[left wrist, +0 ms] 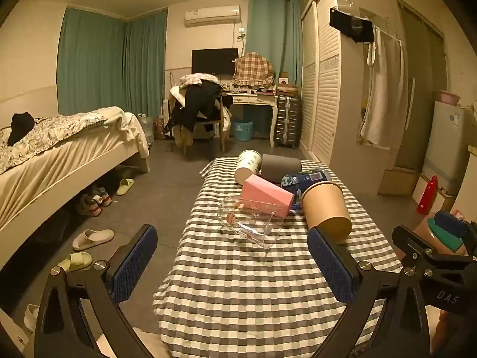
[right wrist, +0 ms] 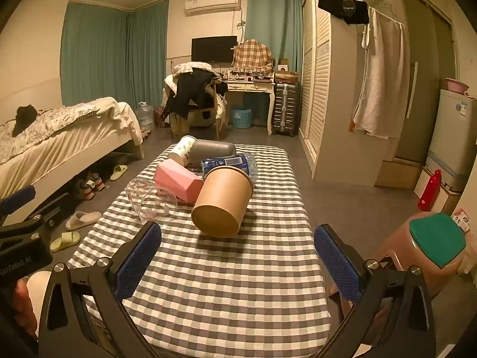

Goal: Flip cup upside down

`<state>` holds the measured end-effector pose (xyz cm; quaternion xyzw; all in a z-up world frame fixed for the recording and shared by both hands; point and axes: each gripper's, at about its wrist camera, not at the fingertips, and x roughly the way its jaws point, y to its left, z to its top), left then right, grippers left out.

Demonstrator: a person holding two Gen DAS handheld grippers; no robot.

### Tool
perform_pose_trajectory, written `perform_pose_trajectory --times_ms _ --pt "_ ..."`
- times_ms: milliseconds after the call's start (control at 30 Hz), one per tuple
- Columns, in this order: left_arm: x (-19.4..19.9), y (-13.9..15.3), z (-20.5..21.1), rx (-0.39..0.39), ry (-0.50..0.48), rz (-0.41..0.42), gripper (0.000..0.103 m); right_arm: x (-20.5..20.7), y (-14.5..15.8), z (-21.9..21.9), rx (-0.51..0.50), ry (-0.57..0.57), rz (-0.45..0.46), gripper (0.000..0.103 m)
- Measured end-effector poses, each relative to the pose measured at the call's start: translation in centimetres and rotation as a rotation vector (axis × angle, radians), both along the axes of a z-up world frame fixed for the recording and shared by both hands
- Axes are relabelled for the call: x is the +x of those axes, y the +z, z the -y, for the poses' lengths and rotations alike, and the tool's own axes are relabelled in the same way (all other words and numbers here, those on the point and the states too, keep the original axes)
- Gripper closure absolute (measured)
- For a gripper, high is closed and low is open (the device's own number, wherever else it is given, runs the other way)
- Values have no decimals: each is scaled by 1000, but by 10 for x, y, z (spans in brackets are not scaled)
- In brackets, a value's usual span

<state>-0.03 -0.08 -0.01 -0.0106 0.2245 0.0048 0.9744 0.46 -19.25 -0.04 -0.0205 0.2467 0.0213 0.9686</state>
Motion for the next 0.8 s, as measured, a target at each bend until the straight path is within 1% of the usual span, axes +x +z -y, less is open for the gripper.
perform_pose_trajectory --times_ms 133,800 --pt "0 0 -1 -18 11 -1 0 1 0 -1 0 -2 -5 0" --pt "-1 2 -2 0 4 1 0 2 -5 -4 -7 -5 -16 0"
